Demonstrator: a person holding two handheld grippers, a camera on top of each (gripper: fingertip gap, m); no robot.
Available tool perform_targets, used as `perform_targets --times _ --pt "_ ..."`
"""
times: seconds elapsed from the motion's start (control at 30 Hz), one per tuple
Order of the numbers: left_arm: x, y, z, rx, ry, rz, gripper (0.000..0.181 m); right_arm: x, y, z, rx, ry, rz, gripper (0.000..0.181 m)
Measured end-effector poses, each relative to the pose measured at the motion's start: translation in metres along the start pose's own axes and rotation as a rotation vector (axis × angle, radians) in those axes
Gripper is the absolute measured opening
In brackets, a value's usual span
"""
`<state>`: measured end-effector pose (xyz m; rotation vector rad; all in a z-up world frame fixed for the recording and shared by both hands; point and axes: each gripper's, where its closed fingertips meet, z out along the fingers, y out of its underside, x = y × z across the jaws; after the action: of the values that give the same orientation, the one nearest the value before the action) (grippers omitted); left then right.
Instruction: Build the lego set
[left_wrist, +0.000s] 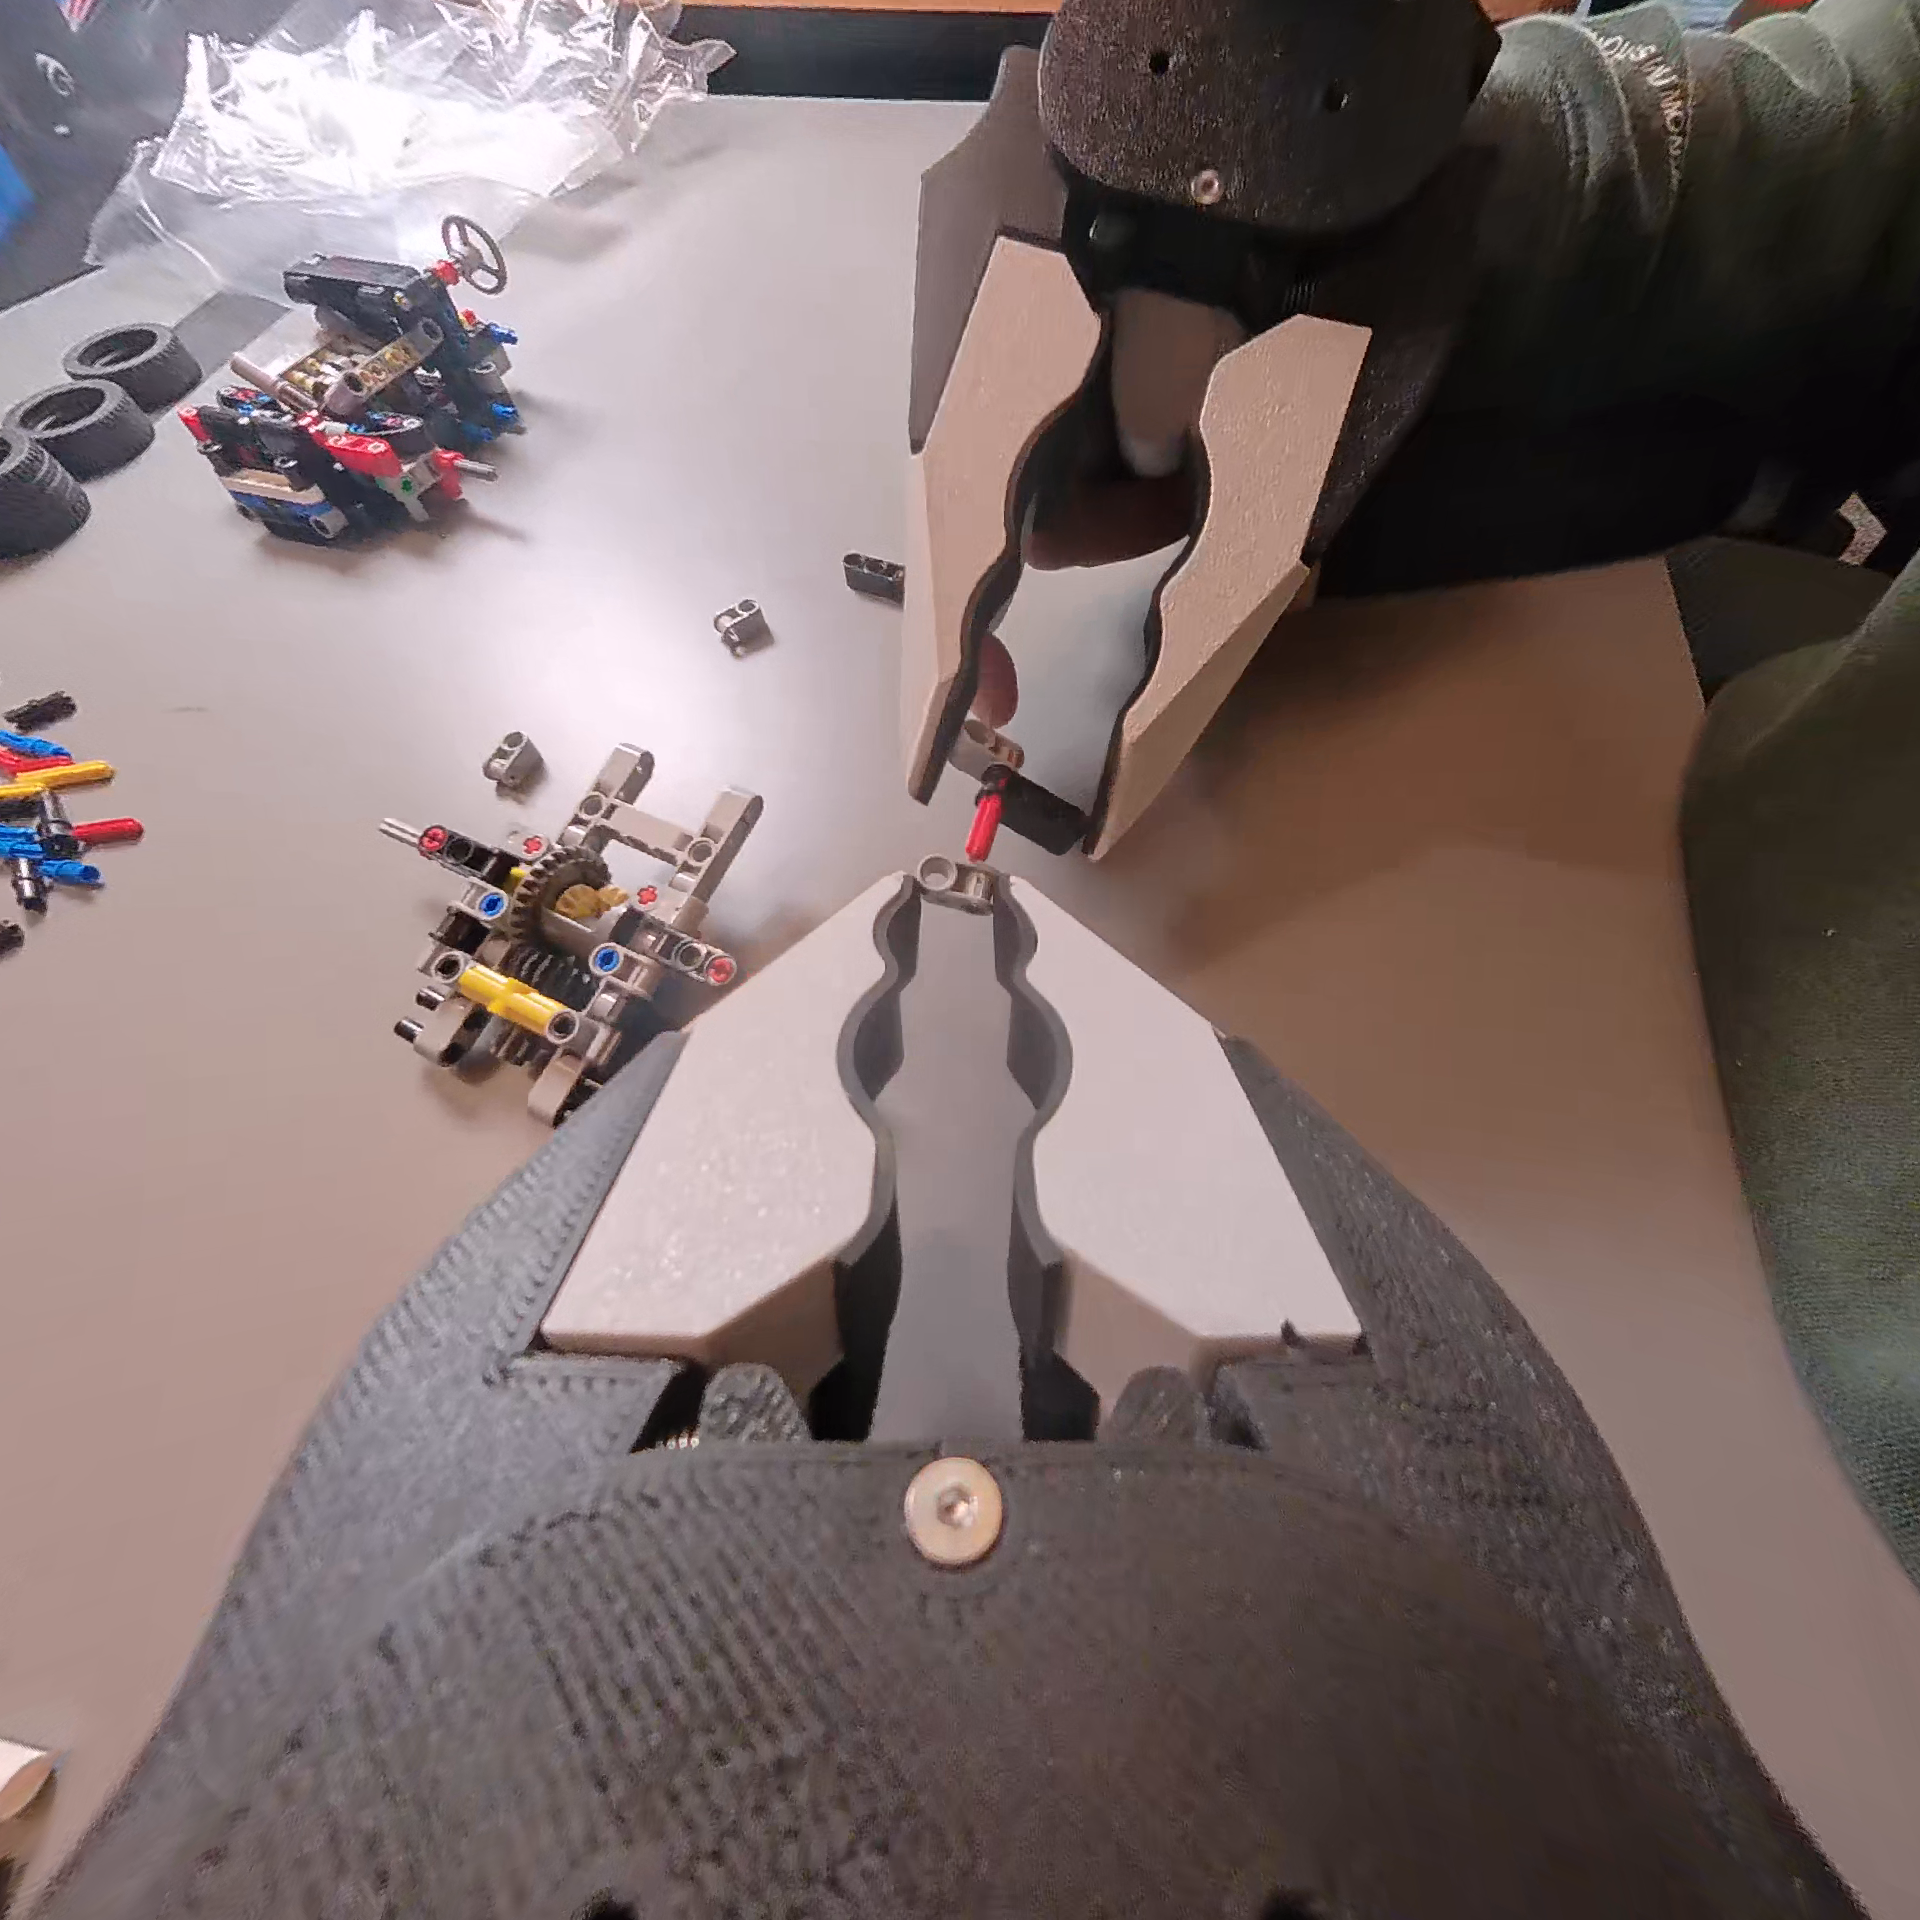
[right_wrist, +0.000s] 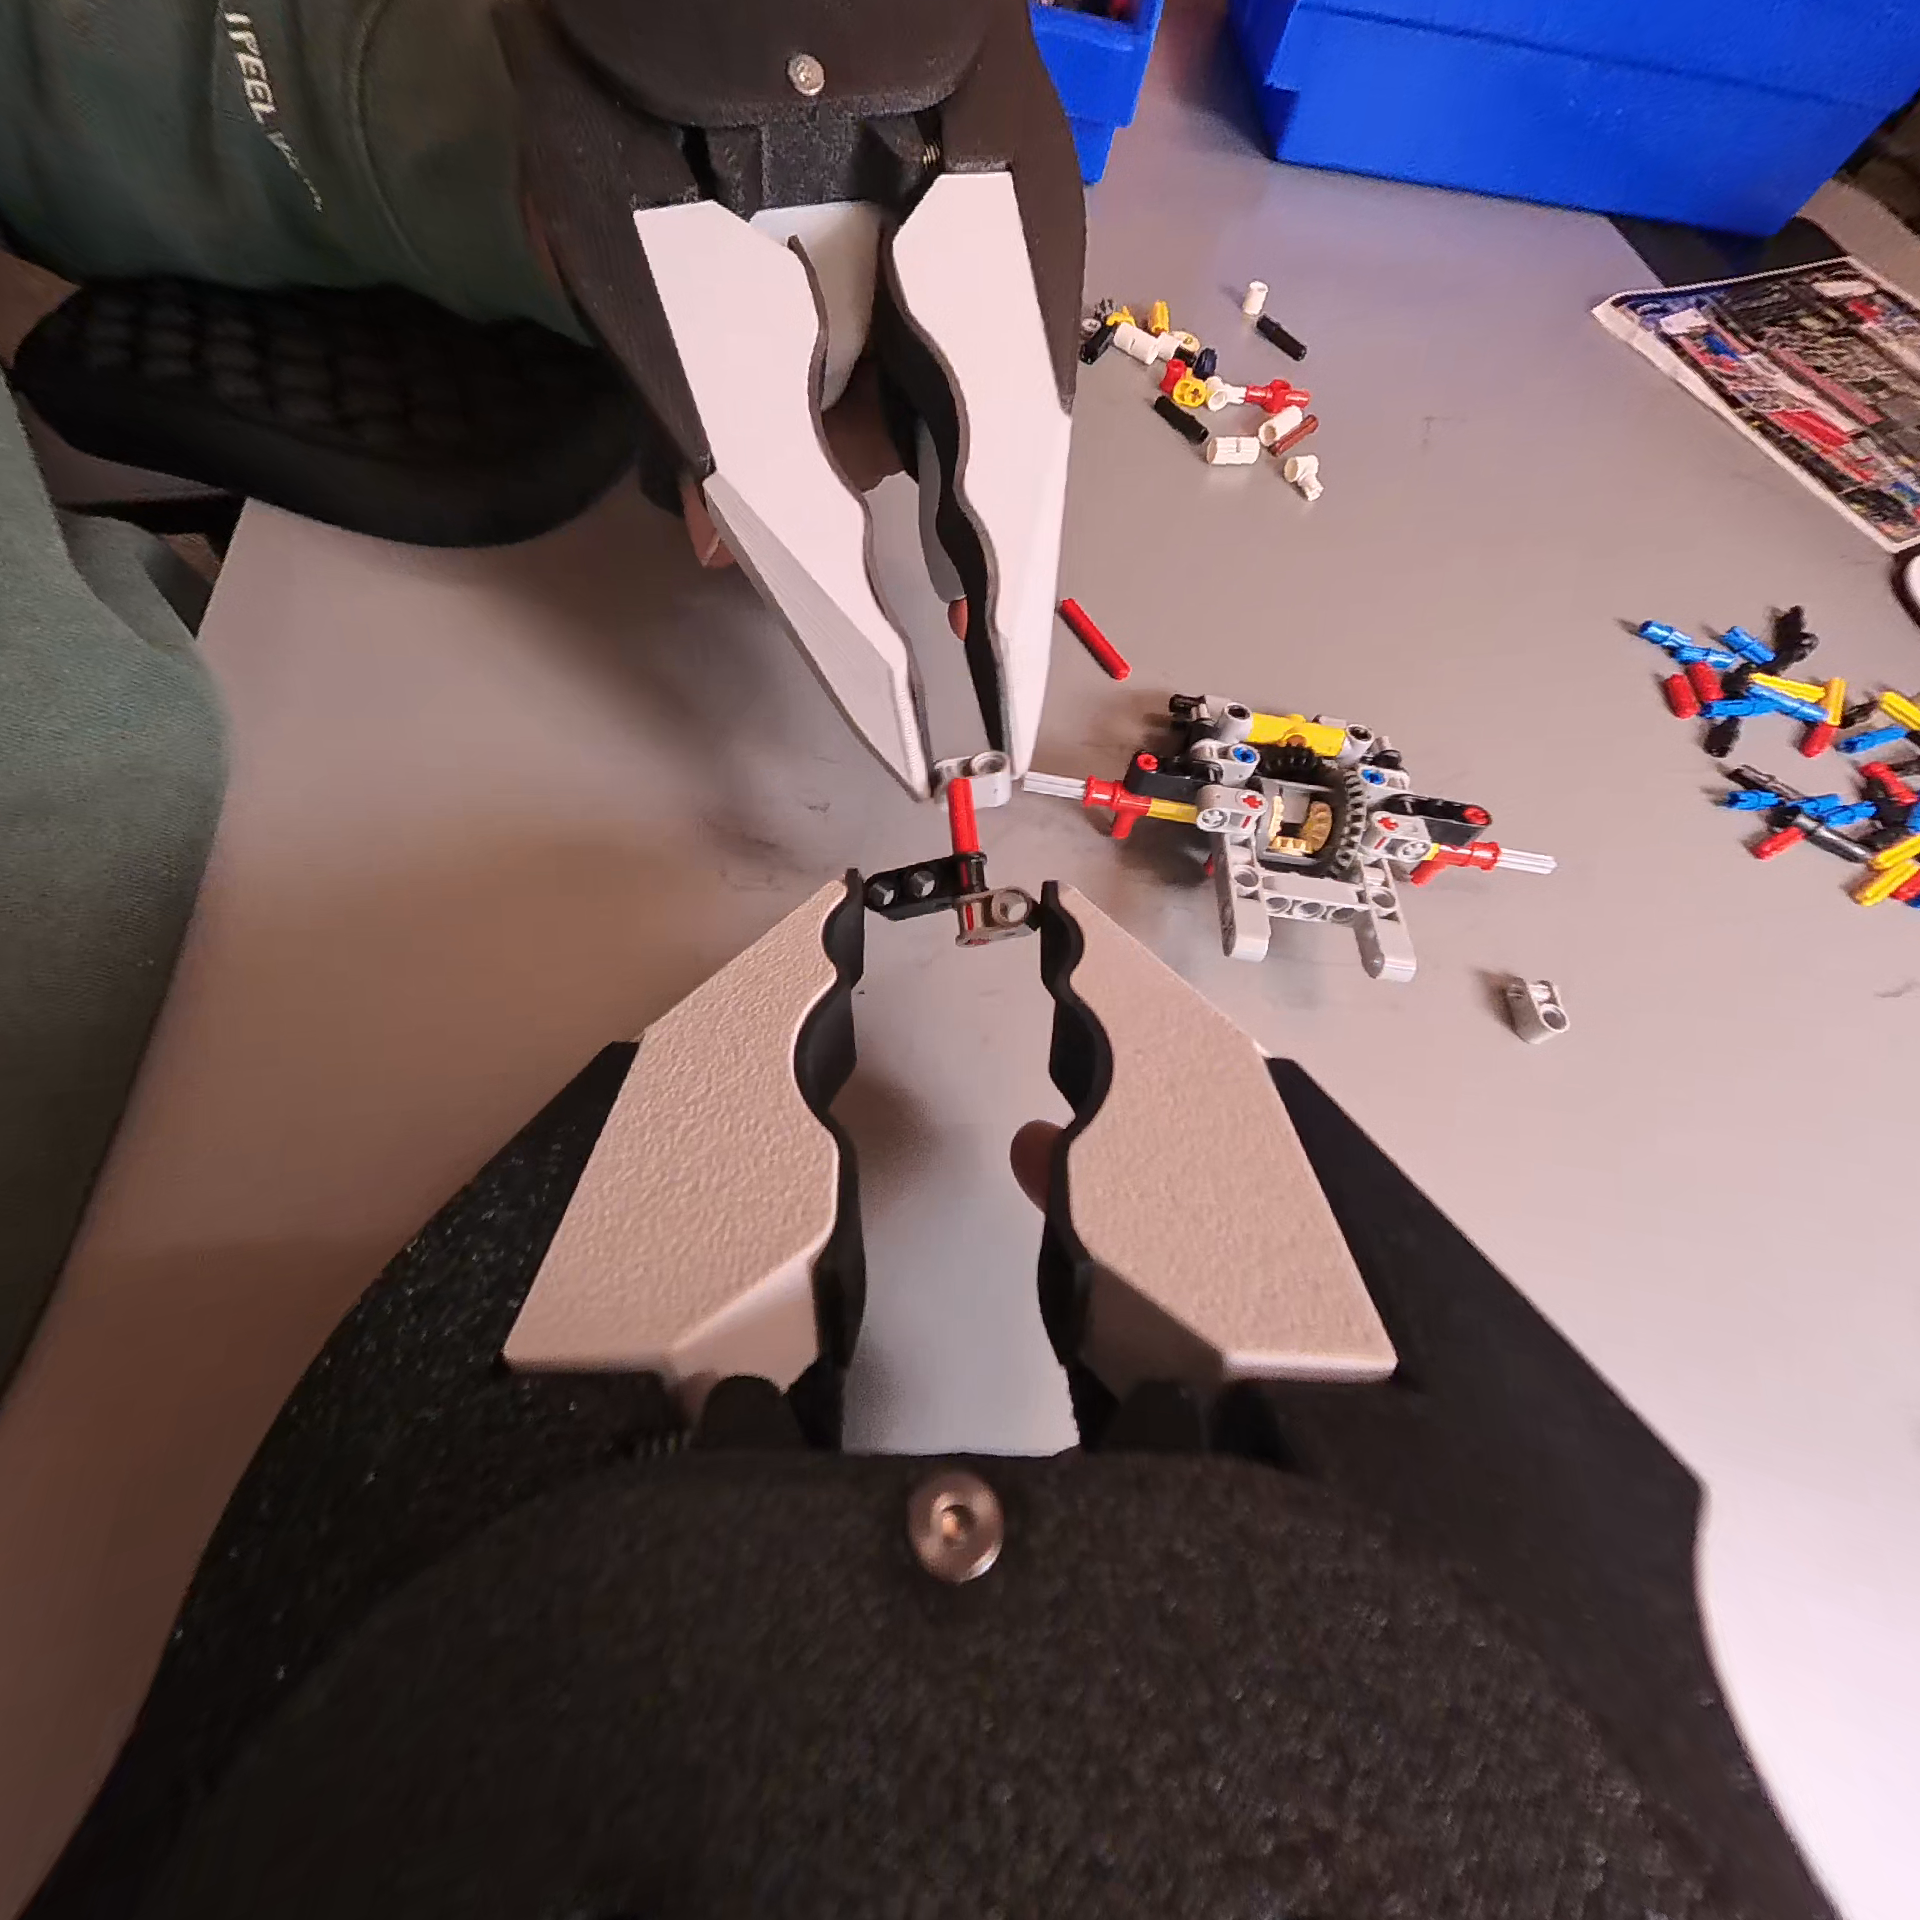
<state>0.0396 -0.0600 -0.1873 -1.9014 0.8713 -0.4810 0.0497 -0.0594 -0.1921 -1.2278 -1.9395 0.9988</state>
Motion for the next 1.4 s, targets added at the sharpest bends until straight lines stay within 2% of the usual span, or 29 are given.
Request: perform_targets --times 0.43,0.77,0.97,1.23,1.4 --pt "0.0 0.005 0.003 -0.029 0.001 -0.003 0.012 -0.001 0.01 0.005 -0.07 0.004 -0.024 0.032" --pt "0.002 0.017 0.012 -0.127 -0.044 0.078 0.012 -0.003 0.025 0.009 -0.239 0.024 -0.044 0.032" --pt "0.0 0.019 0.014 -0.174 -0.095 0.133 0.012 -0.003 0.026 0.008 -0.282 0.017 0.026 0.031" --pt "0.002 0.015 0.012 -0.153 -0.089 0.1 0.012 -0.006 0.021 0.009 -0.262 0.001 0.077 0.031" --pt "0.004 0.013 0.009 -0.129 -0.065 0.043 0.011 -0.008 0.009 0.006 -0.172 -0.03 0.113 0.031"
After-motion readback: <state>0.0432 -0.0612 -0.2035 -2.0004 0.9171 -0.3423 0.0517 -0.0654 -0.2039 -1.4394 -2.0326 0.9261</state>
